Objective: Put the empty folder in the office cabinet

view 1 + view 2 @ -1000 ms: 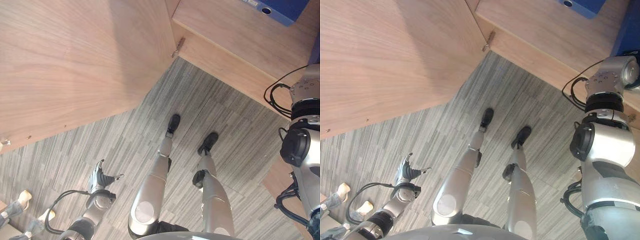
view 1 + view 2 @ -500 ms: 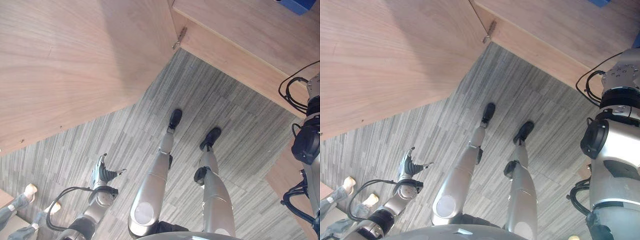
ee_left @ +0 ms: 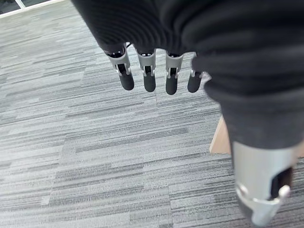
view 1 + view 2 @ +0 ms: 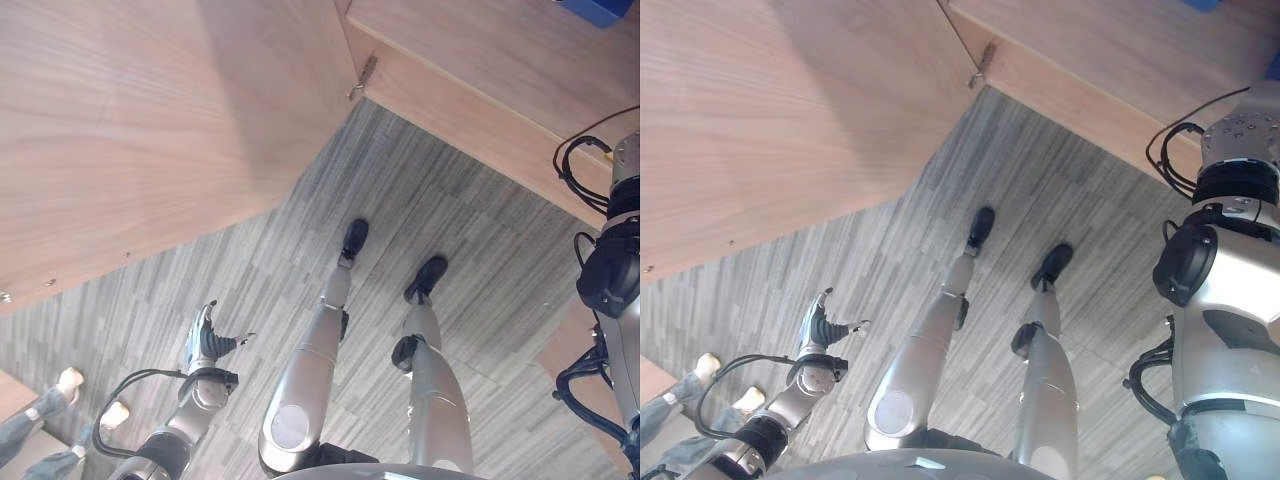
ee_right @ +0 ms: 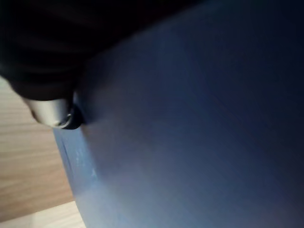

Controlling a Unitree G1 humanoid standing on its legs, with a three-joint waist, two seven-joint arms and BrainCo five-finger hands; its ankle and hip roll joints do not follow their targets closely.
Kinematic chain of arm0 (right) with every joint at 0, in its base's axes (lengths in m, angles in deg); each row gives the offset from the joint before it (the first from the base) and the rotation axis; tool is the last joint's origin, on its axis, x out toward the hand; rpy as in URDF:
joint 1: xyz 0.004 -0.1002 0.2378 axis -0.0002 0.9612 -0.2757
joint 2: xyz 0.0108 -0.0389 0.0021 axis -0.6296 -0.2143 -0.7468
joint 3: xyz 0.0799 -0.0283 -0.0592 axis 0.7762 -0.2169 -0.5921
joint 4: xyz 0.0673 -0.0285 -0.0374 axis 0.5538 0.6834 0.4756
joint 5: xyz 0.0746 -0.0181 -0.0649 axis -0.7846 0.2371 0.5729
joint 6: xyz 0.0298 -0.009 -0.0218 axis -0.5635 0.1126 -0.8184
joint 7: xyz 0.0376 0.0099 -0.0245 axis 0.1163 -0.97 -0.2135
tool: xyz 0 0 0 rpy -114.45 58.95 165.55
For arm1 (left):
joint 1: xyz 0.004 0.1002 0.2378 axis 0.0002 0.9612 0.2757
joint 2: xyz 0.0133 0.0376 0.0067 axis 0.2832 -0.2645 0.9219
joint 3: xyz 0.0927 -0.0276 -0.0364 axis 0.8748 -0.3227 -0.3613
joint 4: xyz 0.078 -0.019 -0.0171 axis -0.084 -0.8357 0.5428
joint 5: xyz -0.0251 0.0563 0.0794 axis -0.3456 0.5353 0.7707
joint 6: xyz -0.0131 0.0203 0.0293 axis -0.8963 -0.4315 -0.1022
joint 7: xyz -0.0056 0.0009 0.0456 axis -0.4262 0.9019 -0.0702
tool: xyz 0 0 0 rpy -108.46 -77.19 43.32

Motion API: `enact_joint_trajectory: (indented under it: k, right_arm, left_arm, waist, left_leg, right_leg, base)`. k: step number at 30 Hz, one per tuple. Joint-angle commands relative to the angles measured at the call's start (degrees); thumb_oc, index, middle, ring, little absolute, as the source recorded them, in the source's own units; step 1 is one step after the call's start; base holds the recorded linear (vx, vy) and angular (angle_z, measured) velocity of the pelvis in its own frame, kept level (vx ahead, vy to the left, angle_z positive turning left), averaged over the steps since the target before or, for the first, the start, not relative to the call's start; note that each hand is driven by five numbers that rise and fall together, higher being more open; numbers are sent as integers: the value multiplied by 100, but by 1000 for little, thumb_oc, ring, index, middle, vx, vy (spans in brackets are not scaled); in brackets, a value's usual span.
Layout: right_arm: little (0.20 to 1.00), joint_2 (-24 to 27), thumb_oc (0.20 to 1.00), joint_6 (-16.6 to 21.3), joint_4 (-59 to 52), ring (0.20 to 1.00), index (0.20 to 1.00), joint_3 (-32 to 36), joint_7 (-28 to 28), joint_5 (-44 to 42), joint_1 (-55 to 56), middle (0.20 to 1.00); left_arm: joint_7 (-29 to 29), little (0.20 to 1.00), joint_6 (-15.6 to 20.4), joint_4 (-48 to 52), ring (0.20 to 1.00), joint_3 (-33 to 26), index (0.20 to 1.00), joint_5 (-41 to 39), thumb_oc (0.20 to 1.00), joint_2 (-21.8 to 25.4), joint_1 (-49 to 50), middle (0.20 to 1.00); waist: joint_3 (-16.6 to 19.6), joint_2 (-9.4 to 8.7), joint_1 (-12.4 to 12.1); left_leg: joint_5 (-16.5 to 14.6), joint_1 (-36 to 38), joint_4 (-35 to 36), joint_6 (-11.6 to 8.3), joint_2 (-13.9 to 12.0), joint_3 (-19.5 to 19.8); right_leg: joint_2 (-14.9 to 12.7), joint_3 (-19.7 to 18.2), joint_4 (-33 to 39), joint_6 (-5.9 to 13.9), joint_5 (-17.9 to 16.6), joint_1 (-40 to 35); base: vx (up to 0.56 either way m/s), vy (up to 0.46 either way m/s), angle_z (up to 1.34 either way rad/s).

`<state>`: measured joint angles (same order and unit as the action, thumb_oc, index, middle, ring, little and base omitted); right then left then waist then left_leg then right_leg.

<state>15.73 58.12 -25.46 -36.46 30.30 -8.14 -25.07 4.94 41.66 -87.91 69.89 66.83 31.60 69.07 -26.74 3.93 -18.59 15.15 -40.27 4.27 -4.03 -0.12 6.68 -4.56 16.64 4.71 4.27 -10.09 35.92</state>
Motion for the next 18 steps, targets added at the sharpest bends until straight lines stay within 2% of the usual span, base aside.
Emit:
enact_joint_trajectory:
  k: [1, 2, 3, 4, 6, 8, 10, 18]
  right_arm:
    - [200, 98, 200, 569, -524, 200, 200, -563, 104, -155, 589, 200]
    - [200, 98, 200, 569, -524, 200, 200, -563, 104, -155, 589, 200]
    - [200, -3, 200, 435, -717, 200, 200, -704, 558, -337, 468, 200]
    - [200, -3, 200, 435, -717, 200, 200, -704, 558, -337, 468, 200]
    - [200, 145, 200, 376, -652, 200, 200, -858, 896, -517, 325, 200]
    - [200, 145, 200, 376, -652, 200, 200, -858, 896, -517, 325, 200]
    - [200, 615, 200, 328, -219, 200, 200, -1160, 1152, -802, -58, 200]
    - [200, 811, 200, 204, -80, 200, 200, -1274, 1157, -731, -61, 200]
  left_arm:
    - [-15, 1000, -86, -43, 1000, 205, 1000, 169, 1000, 262, 422, 1000]
    - [-15, 1000, -86, -43, 1000, 205, 1000, 169, 1000, 262, 422, 1000]
    - [-82, 1000, -61, -35, 1000, 199, 1000, 200, 1000, 319, 421, 1000]
    - [-82, 1000, -61, -35, 1000, 199, 1000, 200, 1000, 319, 421, 1000]
    - [-146, 1000, -9, -15, 1000, 175, 1000, 232, 1000, 370, 442, 1000]
    - [-146, 1000, -9, -15, 1000, 175, 1000, 232, 1000, 370, 442, 1000]
    - [-240, 1000, 0, 85, 1000, 222, 1000, 262, 1000, 505, 421, 1000]
    - [-265, 1000, -26, 116, 1000, 215, 1000, 272, 1000, 554, 366, 1000]
  waist:
    - [564, 62, 73]
    - [564, 62, 73]
    - [579, 89, 13]
    - [579, 89, 13]
    - [589, 98, -22]
    - [589, 98, -22]
    - [620, 66, -54]
    - [620, 42, -22]
  left_leg:
    - [-803, 69, 73, -291, -10, 206]
    - [-803, 69, 73, -291, -10, 206]
    - [-811, 61, 73, -281, 4, 198]
    - [-811, 61, 73, -281, 4, 198]
    - [-813, 53, 73, -283, 11, 186]
    - [-813, 53, 73, -283, 11, 186]
    - [-807, 40, 73, -297, 2, 177]
    - [-818, 80, 73, -304, 1, 182]
  right_leg:
    - [-313, 175, 29, 640, 386, -2]
    - [-313, 175, 29, 640, 386, -2]
    - [-338, 188, 29, 650, 385, 6]
    - [-338, 188, 29, 650, 385, 6]
    - [-354, 194, 29, 654, 377, 28]
    - [-354, 194, 29, 654, 377, 28]
    - [-354, 204, 29, 648, 375, 29]
    - [-347, 204, 29, 652, 378, -16]
  base:
    - [0, 0, 0]
    - [0, 0, 0]
    - [0, 0, 0]
    - [0, 0, 0]
    - [0, 0, 0]
    - [2, -2, 2]
    - [9, -11, 6]
    - [5, -4, 6]
